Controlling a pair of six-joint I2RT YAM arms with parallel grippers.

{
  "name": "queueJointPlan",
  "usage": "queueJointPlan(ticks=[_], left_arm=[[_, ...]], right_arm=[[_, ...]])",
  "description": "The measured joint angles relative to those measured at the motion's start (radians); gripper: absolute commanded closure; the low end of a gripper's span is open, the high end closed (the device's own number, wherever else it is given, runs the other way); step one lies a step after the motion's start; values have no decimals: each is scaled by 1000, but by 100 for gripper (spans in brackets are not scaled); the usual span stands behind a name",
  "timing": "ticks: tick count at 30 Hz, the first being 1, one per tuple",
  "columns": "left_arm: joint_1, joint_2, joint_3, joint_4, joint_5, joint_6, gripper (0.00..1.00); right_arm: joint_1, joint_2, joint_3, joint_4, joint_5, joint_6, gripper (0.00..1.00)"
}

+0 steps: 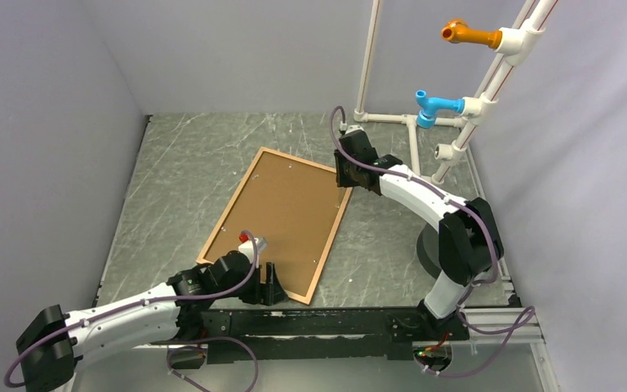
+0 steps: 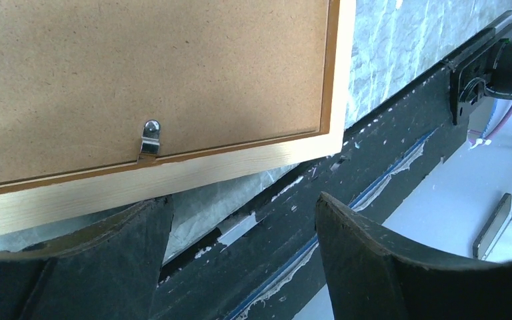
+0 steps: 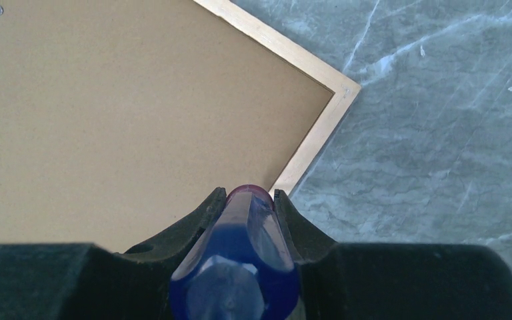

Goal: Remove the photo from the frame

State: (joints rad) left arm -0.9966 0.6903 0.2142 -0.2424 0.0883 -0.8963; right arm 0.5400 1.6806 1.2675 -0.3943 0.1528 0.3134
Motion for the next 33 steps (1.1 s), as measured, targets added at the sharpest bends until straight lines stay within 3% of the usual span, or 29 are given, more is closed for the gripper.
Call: queueJointPlan(ticks=[13, 33], left_arm=[[-2, 24, 11, 6, -8, -8, 16], [-2, 116, 26, 89, 4, -34, 17]], right_arm=[[0, 45, 10, 20, 29, -19, 100], [9, -90, -163, 91, -45, 46, 100]])
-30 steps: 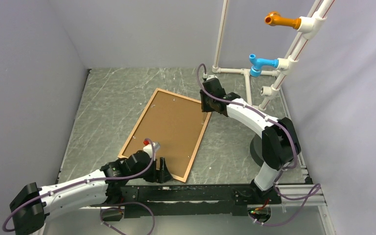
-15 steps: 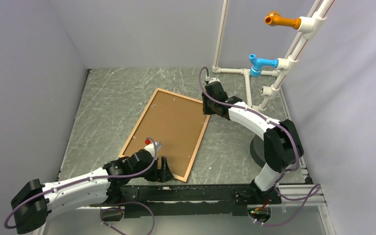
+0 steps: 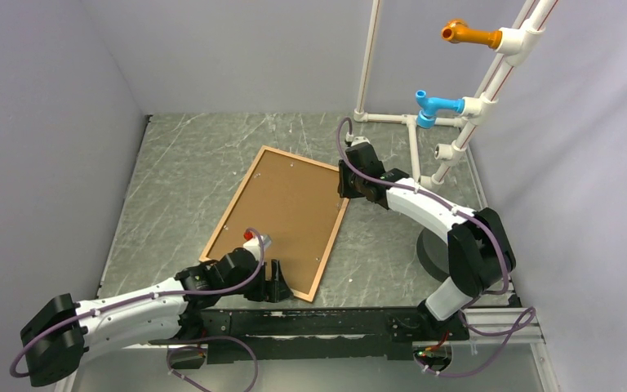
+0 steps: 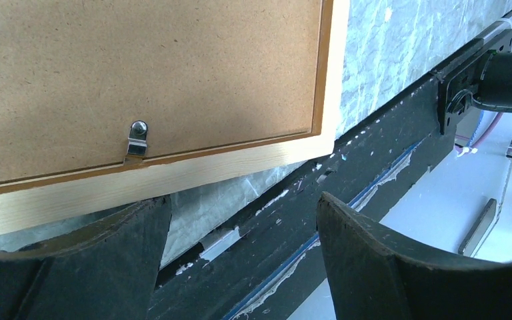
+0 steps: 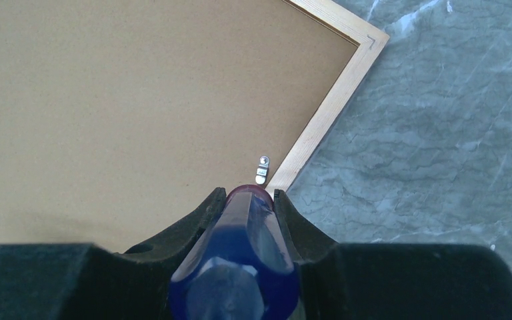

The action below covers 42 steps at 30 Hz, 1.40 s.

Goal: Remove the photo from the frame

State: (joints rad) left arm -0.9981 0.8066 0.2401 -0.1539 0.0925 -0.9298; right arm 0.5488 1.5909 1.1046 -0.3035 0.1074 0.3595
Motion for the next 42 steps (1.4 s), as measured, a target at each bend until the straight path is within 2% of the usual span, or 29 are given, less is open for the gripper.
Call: queueJointPlan(ticks=[10, 15, 25, 42], left_arm=[[0, -34, 0, -2, 0, -4, 16], [0, -35, 0, -1, 0, -4, 16], [0, -39, -6, 2, -1, -4, 16], [0, -19, -7, 16, 8, -4, 16]], right_arm=[[0, -13, 5, -26, -5, -4, 100], [-10, -10, 64, -56, -2, -33, 100], [-40, 87, 146, -54, 7, -68, 100], [-49, 45, 44, 16, -33, -24, 100]])
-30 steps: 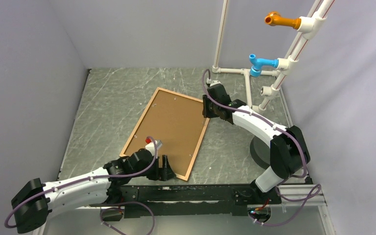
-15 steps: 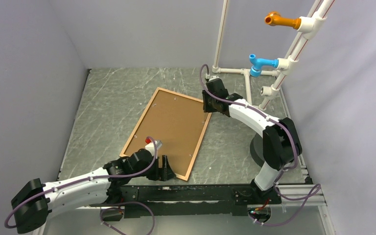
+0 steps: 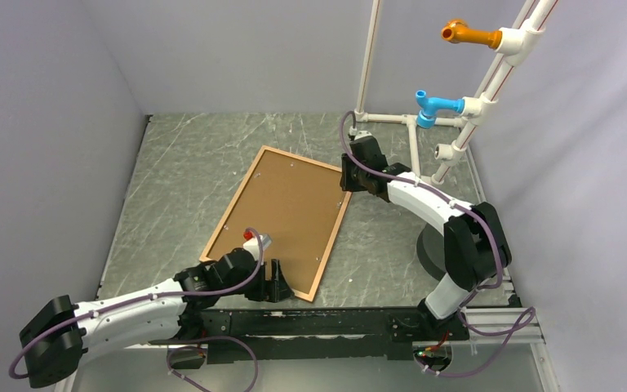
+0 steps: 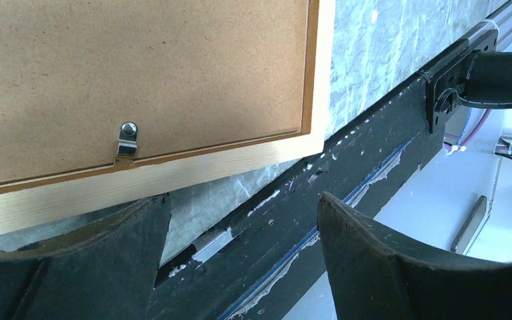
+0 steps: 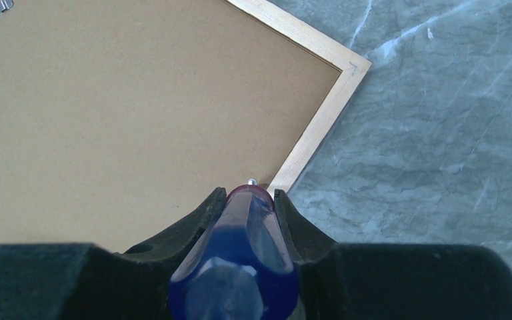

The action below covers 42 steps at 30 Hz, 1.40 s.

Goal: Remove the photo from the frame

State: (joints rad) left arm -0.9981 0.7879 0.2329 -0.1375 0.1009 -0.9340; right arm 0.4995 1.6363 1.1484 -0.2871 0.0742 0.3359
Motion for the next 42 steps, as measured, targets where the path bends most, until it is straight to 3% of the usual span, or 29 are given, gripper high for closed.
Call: queueJointPlan(ticks=[15, 26, 35, 42], left_arm=[[0, -29, -8, -1, 0, -3, 14], [0, -182, 9, -102, -32, 17, 10], [0, -147, 140, -227, -92, 78, 9], [0, -76, 199, -269, -129, 119, 9]], right_arm=[[8, -68, -59, 11, -134, 53, 100], [8, -478, -274, 11, -108, 26, 100], [7, -769, -501, 17, -135, 5, 100], [6, -850, -589, 50, -150, 13, 100]])
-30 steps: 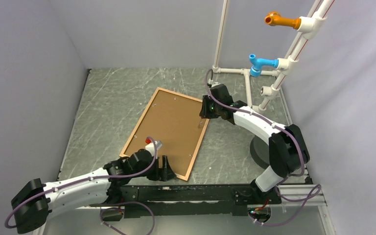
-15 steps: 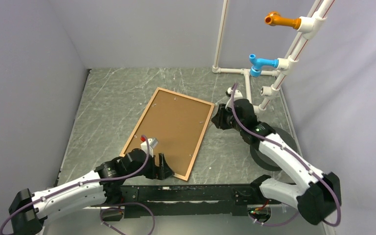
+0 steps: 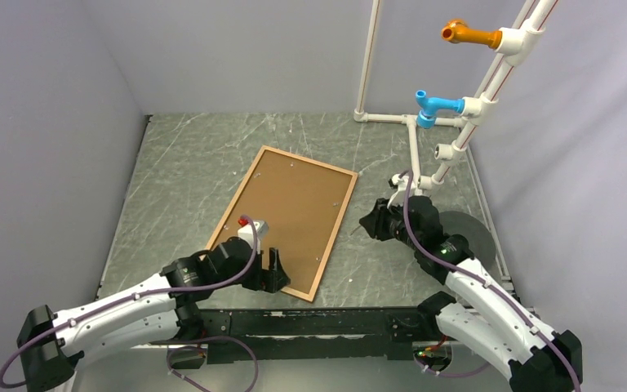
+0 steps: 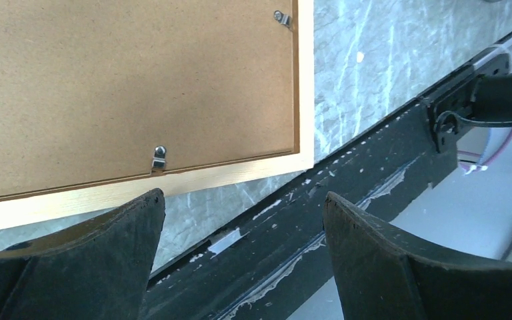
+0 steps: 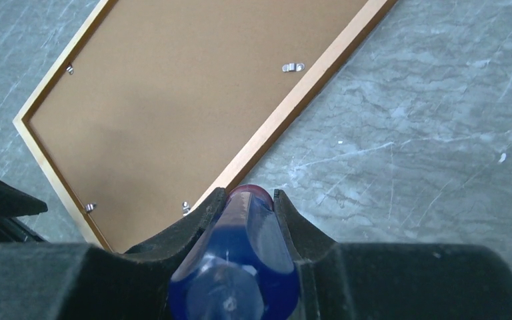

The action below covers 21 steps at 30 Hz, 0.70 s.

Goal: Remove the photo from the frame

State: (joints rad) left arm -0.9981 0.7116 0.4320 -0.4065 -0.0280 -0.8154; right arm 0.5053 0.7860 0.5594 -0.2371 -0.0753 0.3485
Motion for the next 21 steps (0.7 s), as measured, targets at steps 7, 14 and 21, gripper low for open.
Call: queueJointPlan(ticks=[7, 14, 21], left_arm=[[0, 112, 46, -16, -2, 103, 11], [-96, 240, 76, 59, 23, 394, 10], [-286, 302, 89, 193, -37, 706, 13]], right_arm=[[0, -53, -66, 25, -5, 30, 100], [0, -95, -67, 28, -5, 38, 99], [0, -132, -67, 15, -5, 37, 100]])
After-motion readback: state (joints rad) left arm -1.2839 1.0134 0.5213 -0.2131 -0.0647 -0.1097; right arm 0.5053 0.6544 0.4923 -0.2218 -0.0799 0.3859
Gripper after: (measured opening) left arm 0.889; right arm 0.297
